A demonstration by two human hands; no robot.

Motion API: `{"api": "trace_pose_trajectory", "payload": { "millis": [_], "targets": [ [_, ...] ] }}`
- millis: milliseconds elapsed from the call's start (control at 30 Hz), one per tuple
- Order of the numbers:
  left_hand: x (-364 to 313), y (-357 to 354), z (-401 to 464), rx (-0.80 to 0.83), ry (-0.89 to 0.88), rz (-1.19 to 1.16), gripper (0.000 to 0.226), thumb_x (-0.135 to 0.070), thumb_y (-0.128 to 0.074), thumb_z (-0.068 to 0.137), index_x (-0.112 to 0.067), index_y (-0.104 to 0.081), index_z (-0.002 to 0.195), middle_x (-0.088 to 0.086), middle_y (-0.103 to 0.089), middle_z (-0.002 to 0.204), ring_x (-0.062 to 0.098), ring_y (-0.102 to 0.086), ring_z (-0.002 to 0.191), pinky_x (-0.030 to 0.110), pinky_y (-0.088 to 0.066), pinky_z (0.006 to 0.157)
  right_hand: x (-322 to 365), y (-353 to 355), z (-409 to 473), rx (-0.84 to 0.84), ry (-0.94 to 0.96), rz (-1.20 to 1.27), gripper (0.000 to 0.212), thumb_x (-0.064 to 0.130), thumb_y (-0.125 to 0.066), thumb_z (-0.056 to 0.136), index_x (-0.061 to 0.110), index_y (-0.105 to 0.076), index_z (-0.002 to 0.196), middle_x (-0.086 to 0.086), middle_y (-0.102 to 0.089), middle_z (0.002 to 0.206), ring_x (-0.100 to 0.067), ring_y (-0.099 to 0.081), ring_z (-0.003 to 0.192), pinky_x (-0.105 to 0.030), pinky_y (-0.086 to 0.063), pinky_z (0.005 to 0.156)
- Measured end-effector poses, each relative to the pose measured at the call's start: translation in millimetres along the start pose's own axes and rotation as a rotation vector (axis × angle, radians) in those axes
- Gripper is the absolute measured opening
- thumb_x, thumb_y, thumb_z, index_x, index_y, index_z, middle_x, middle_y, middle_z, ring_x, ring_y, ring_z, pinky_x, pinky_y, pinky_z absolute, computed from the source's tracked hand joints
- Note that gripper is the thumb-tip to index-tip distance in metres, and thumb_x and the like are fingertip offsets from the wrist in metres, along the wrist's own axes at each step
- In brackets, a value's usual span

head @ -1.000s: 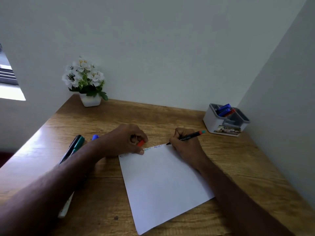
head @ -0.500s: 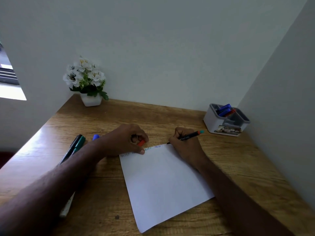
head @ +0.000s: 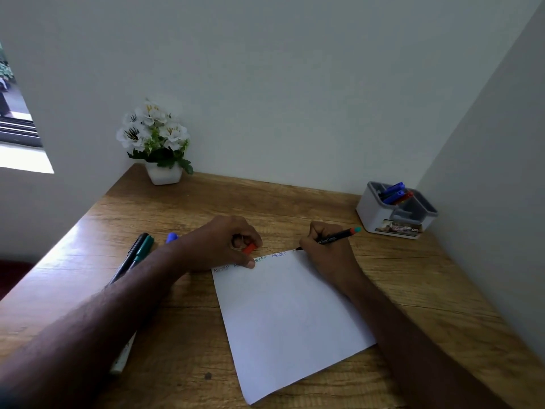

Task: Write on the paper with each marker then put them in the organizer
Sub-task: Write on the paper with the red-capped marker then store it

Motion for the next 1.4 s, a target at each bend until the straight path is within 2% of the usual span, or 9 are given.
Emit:
{"api": "trace_pose_trajectory", "payload": {
  "millis": [200, 300, 433, 533, 667, 867, 1067, 1233, 1400],
  "targets": [
    [0.3, -0.1, -0.5, -0.004, 0.004, -0.001, 0.040, -0.033, -0.080, 0.078, -0.036, -0.065, 0.115, -0.021, -0.054, 0.108, -0.004, -0.049, 0.101, 0.011, -0.039, 0.076, -2.5, -0.7, 0.9, 0.008, -0.001, 0.000, 0.041, -0.011, -0.061, 0.077, 0.011, -0.039, 0.050, 0.003, -0.039, 0.053, -0.002, -0.036, 0.047, -0.019, -0.031, 0.049],
    [0.4, -0.5, 0.0, -0.001, 0.006, 0.002, 0.040, -0.033, -0.080, 0.078, -0.036, -0.064, 0.115, -0.019, -0.055, 0.109, -0.004, -0.048, 0.100, 0.012, -0.039, 0.076, -3.0, -1.9, 1.9, 0.013, 0.007, 0.000, 0.034, -0.011, -0.061, 0.076, 0.005, -0.043, 0.052, -0.001, -0.040, 0.055, -0.009, -0.041, 0.053, -0.026, -0.035, 0.053],
    [1.3, -0.4, 0.3, -0.001, 0.009, 0.010, 0.040, -0.034, -0.079, 0.078, -0.036, -0.064, 0.116, -0.017, -0.056, 0.111, -0.001, -0.049, 0.100, 0.014, -0.040, 0.077, -4.4, -1.4, 2.3, 0.007, 0.002, -0.010, 0.037, -0.008, -0.062, 0.075, 0.010, -0.042, 0.050, 0.002, -0.041, 0.054, -0.007, -0.038, 0.052, -0.024, -0.034, 0.051],
    [1.6, -1.2, 0.6, 0.002, 0.005, 0.005, 0.041, -0.034, -0.079, 0.078, -0.035, -0.064, 0.116, -0.019, -0.055, 0.109, -0.002, -0.049, 0.099, 0.014, -0.040, 0.076, -5.4, -0.4, 1.9, 0.014, 0.009, -0.025, 0.034, -0.007, -0.062, 0.076, 0.003, -0.041, 0.051, -0.002, -0.040, 0.056, -0.010, -0.037, 0.054, -0.027, -0.032, 0.051],
    [2.5, -0.3, 1.0, -0.012, 0.000, -0.002, 0.040, -0.034, -0.081, 0.077, -0.034, -0.066, 0.115, -0.017, -0.058, 0.109, 0.002, -0.052, 0.099, 0.015, -0.043, 0.076, -3.8, -0.8, 1.4, -0.001, -0.010, -0.015, 0.039, -0.008, -0.061, 0.075, 0.011, -0.038, 0.050, 0.003, -0.037, 0.054, -0.008, -0.033, 0.052, -0.020, -0.028, 0.049],
    [3.7, -1.3, 0.7, 0.002, 0.008, -0.002, 0.039, -0.036, -0.080, 0.078, -0.038, -0.065, 0.114, -0.015, -0.058, 0.113, 0.004, -0.053, 0.103, 0.024, -0.050, 0.086, -4.0, -1.7, -0.1, 0.023, -0.008, -0.025, 0.033, -0.007, -0.060, 0.077, 0.002, -0.039, 0.054, -0.003, -0.038, 0.057, -0.010, -0.034, 0.054, -0.021, -0.029, 0.049],
    [2.1, -0.9, 0.3, -0.002, 0.007, -0.010, 0.039, -0.035, -0.080, 0.077, -0.037, -0.065, 0.114, -0.016, -0.058, 0.112, 0.002, -0.052, 0.102, 0.018, -0.046, 0.082, -6.6, 2.5, 1.6, -0.027, -0.018, -0.005, 0.030, -0.006, -0.063, 0.076, -0.004, -0.040, 0.056, -0.002, -0.038, 0.056, -0.009, -0.034, 0.054, -0.027, -0.031, 0.052],
    [1.0, 0.2, -0.4, -0.018, -0.006, -0.025, 0.039, -0.033, -0.081, 0.077, -0.034, -0.067, 0.113, -0.019, -0.057, 0.106, -0.001, -0.052, 0.098, 0.014, -0.041, 0.077, -4.7, 2.4, -1.6, -0.021, -0.033, 0.002, 0.035, -0.009, -0.061, 0.077, 0.007, -0.040, 0.054, 0.005, -0.034, 0.051, -0.003, -0.029, 0.048, -0.014, -0.025, 0.046],
    [0.2, 0.0, -0.4, -0.011, -0.003, -0.018, 0.040, -0.033, -0.081, 0.077, -0.034, -0.067, 0.114, -0.019, -0.057, 0.108, -0.002, -0.052, 0.099, 0.013, -0.042, 0.077, -6.9, 3.1, -0.2, -0.041, -0.049, 0.015, 0.034, -0.008, -0.062, 0.076, 0.005, -0.040, 0.054, 0.003, -0.035, 0.053, -0.005, -0.031, 0.050, -0.017, -0.026, 0.047]
  ]
}}
Point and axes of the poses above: each hand's wrist, its own z-axis towards the middle knuckle, its own y-axis out of the back of the hand, x = y × z, the point moved 7 cm from there along z, towards the middle knuckle
